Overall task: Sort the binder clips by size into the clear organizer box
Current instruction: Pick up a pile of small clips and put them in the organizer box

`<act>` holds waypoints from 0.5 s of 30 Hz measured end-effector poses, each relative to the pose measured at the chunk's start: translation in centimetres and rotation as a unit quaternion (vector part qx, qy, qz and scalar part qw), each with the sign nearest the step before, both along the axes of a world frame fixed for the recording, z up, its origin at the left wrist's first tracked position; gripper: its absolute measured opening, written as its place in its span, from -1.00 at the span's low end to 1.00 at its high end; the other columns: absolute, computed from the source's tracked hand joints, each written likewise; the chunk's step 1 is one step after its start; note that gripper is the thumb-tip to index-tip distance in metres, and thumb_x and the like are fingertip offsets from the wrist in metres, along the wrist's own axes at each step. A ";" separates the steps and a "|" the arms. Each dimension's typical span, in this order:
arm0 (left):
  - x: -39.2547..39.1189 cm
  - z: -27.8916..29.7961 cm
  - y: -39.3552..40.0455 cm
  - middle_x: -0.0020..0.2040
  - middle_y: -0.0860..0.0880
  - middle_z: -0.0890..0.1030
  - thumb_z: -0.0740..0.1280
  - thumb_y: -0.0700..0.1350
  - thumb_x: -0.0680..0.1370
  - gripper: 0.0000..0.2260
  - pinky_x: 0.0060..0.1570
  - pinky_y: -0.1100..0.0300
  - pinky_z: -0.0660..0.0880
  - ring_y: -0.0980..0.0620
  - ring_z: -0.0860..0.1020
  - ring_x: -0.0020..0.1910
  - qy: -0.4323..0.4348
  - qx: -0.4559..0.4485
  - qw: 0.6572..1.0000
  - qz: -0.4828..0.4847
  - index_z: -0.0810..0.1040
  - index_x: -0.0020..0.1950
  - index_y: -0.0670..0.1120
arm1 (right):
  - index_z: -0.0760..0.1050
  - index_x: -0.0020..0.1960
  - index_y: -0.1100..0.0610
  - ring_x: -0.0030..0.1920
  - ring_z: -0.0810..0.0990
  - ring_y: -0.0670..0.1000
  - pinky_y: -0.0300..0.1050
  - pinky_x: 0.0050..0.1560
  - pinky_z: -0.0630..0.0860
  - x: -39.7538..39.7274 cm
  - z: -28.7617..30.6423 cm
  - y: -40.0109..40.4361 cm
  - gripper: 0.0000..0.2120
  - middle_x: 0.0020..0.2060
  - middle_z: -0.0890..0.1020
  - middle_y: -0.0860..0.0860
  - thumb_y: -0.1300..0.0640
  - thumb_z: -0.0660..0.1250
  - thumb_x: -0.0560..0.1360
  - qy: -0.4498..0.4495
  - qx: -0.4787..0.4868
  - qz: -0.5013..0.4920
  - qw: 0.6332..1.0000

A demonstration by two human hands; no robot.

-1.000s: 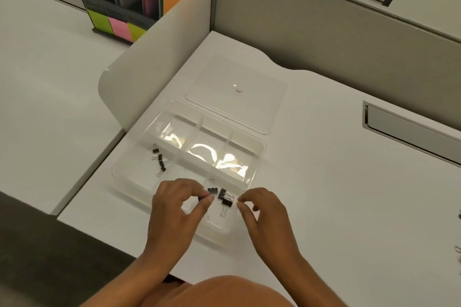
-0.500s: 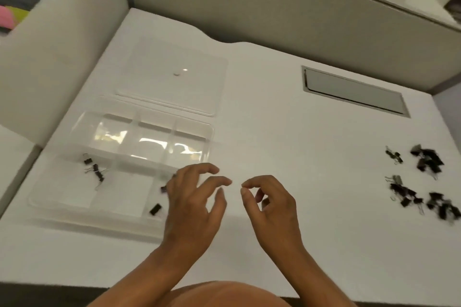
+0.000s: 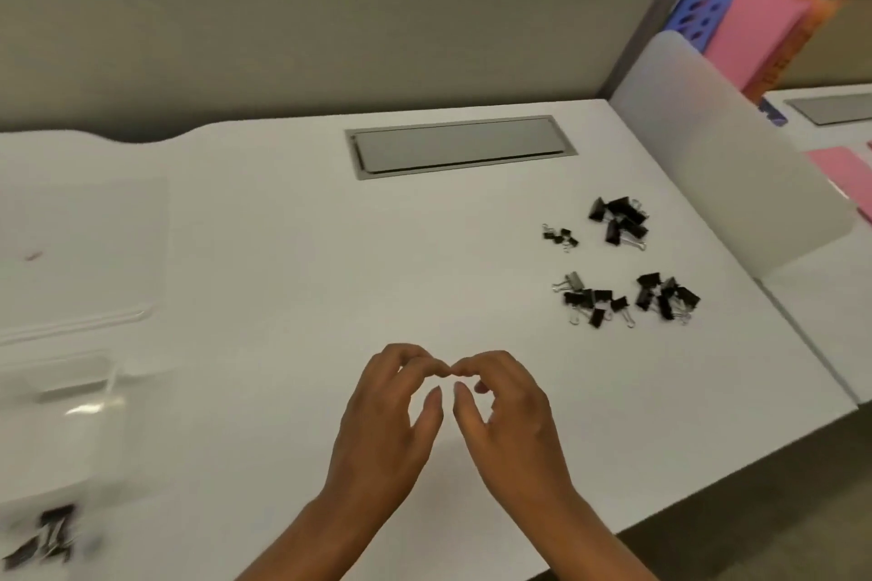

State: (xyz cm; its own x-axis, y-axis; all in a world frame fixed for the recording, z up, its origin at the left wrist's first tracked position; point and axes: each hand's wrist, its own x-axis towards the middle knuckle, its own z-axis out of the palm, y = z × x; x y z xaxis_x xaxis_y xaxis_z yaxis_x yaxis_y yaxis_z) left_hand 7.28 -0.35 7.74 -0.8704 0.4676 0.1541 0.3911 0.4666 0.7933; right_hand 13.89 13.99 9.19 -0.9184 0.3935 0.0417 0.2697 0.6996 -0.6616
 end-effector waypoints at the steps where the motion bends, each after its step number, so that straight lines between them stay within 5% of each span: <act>1: -0.3 -0.3 1.6 0.14 0.27 0.49 0.42 -0.15 0.59 -0.77 0.02 0.33 0.51 0.19 0.53 0.18 -0.006 -0.006 1.000 -0.005 0.59 0.16 0.16 | 0.56 0.16 -0.18 0.09 0.57 -0.16 -0.36 0.01 0.51 0.1 -0.2 1.8 -0.81 0.07 0.55 -0.34 0.08 0.36 0.61 -0.002 -0.004 -0.006 1.000; 6: -2.9 -1.5 11.5 0.14 0.29 0.49 0.42 -0.07 0.60 -0.78 -0.03 0.52 0.37 0.36 0.46 0.07 -0.007 -0.055 0.998 -0.038 0.57 0.20 0.19 | 0.58 0.12 -0.16 0.04 0.58 -0.15 -0.30 -0.05 0.55 -0.5 -2.2 12.8 -0.78 0.03 0.57 -0.32 0.13 0.42 0.57 0.001 -0.033 -0.047 0.998; 12: -7.6 -2.6 20.8 0.15 0.20 0.55 0.35 -0.07 0.64 -0.78 0.14 0.32 0.46 0.22 0.51 0.16 0.009 -0.095 0.993 -0.066 0.57 0.27 0.13 | 0.63 0.11 0.00 -0.09 0.60 -0.16 -0.37 -0.12 0.46 -6.1 -3.9 24.4 -0.80 -0.06 0.63 -0.18 0.24 0.42 0.56 0.014 -0.043 -0.082 0.996; 15: -10.1 -3.1 24.7 0.15 0.14 0.57 0.32 -0.08 0.66 -0.77 0.13 0.29 0.46 0.15 0.53 0.16 0.032 -0.136 0.987 -0.079 0.57 0.31 0.09 | 0.60 0.16 0.03 -0.09 0.58 -0.19 -0.19 -0.07 0.56 -10.1 -4.6 29.0 -0.80 -0.05 0.61 -0.14 0.23 0.41 0.57 0.013 -0.031 -0.079 0.996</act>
